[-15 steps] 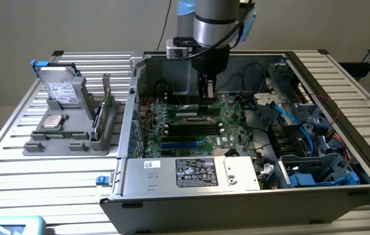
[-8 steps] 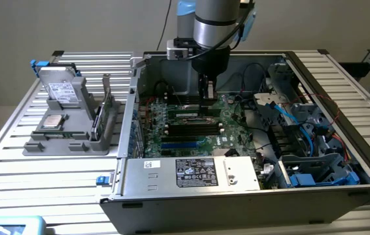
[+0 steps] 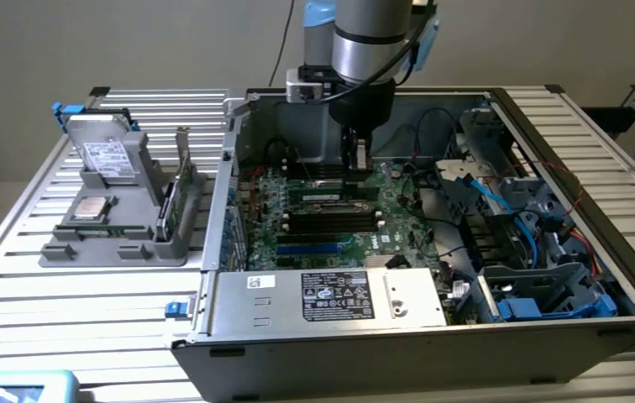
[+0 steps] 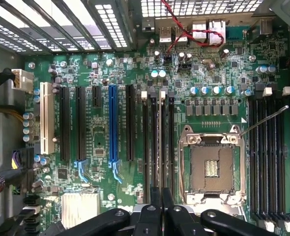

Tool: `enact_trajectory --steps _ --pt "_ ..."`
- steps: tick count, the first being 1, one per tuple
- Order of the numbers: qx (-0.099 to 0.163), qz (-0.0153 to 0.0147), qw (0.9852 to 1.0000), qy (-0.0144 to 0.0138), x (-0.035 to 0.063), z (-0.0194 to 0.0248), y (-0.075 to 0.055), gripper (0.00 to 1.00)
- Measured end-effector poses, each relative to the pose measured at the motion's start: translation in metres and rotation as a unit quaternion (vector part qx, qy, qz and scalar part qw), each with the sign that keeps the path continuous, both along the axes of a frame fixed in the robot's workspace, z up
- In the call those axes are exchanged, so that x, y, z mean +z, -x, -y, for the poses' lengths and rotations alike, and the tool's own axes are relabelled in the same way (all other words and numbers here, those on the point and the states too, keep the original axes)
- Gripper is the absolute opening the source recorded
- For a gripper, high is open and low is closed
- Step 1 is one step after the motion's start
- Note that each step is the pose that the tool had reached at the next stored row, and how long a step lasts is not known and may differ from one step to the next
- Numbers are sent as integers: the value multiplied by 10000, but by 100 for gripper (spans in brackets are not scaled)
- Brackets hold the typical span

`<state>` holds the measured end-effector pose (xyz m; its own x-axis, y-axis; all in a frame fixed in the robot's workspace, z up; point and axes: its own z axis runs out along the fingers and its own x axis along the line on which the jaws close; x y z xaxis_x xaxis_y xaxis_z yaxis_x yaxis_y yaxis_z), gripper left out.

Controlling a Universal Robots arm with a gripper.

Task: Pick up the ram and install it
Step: 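Insert the ram into the slot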

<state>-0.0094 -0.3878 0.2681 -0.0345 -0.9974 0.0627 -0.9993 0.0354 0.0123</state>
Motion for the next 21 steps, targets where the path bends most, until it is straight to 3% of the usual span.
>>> enact_trajectory --steps 4,10,17,21 --pt "-1 22 10000 36 1 7 0 12" --pt "-3 23 10000 38 -1 10 1 12" --pt "-10 26 10000 39 -12 45 0 12" --pt "-16 33 10000 56 -33 51 0 12"
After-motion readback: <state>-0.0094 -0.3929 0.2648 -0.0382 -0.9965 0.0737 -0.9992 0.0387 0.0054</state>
